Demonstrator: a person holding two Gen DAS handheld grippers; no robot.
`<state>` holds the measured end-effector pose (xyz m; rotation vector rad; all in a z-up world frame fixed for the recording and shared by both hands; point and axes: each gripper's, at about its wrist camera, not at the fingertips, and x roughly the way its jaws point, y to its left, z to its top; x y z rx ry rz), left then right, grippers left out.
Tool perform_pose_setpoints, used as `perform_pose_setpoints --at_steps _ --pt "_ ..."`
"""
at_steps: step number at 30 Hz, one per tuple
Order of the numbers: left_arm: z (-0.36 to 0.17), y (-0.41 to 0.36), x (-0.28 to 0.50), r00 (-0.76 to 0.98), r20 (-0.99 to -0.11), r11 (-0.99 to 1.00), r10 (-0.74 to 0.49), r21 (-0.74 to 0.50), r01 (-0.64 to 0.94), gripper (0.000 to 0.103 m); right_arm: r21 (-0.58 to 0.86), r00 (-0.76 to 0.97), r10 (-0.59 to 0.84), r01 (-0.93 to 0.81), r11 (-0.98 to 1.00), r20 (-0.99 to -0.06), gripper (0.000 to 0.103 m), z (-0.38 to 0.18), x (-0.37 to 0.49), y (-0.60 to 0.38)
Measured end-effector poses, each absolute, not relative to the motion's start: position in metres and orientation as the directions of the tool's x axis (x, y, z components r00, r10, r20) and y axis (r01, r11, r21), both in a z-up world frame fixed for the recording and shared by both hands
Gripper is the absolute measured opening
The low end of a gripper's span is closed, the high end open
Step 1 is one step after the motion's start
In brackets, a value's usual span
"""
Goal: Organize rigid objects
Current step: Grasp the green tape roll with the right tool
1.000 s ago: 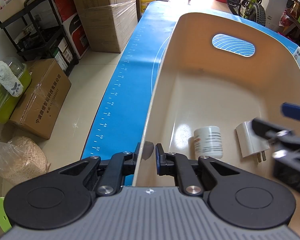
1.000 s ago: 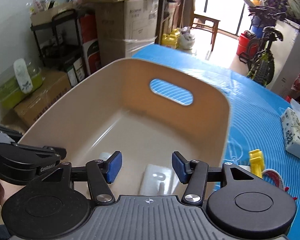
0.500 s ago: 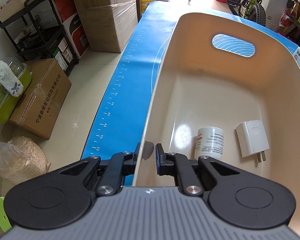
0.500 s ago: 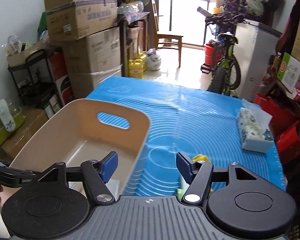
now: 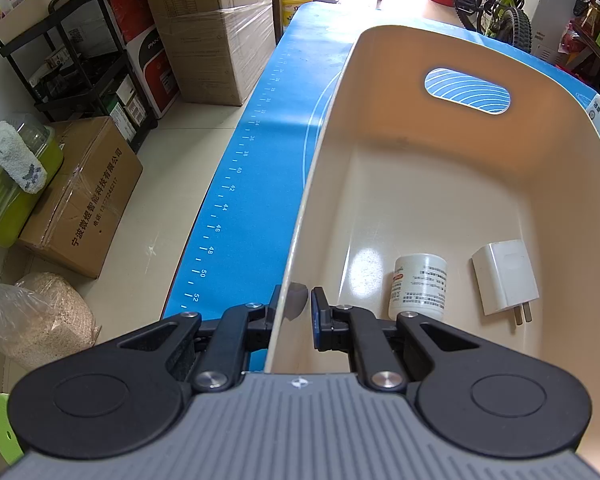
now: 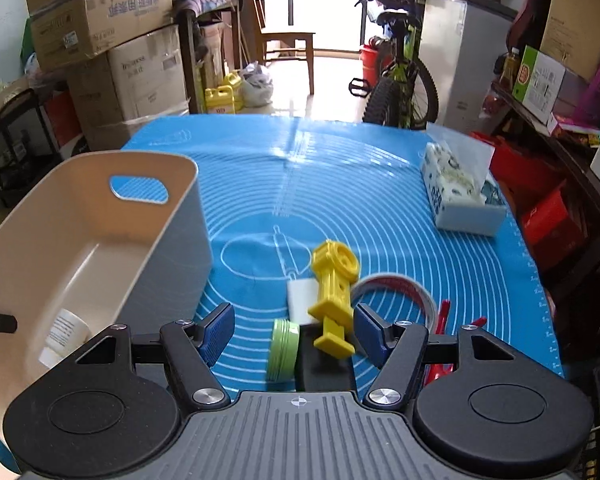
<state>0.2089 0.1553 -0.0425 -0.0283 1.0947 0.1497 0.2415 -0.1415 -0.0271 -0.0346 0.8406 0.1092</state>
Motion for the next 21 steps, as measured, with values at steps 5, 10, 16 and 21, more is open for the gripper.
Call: perform_pose_setpoints --at_steps 5,10,16,21 --pt "-0.043 0.155 0.209 0.449 -0.887 0.99 0.107 0.051 -0.135 0.014 0.022 0.635 0.103 -0.134 0.991 -0.766 0.072 -0.041 0.242 -0.137" --pt "-0.043 0.155 0.209 0.449 -0.887 0.99 0.107 0.052 -0.134 0.014 0.005 0.625 0.103 -0.157 0.988 -0.774 0.072 -0.054 0.245 -0.131" --pt "-0.043 0.155 0.209 0.449 -0.887 0.99 0.108 0.052 -0.135 0.014 -0.02 0.629 0.096 -0.176 0.984 -0.771 0.072 -0.068 0.252 -0.124" --pt "-0.043 0.155 0.209 0.449 -0.887 0.989 0.108 0.053 -0.135 0.014 -0.023 0.62 0.107 -0.197 0.98 -0.777 0.061 -0.075 0.256 -0.117"
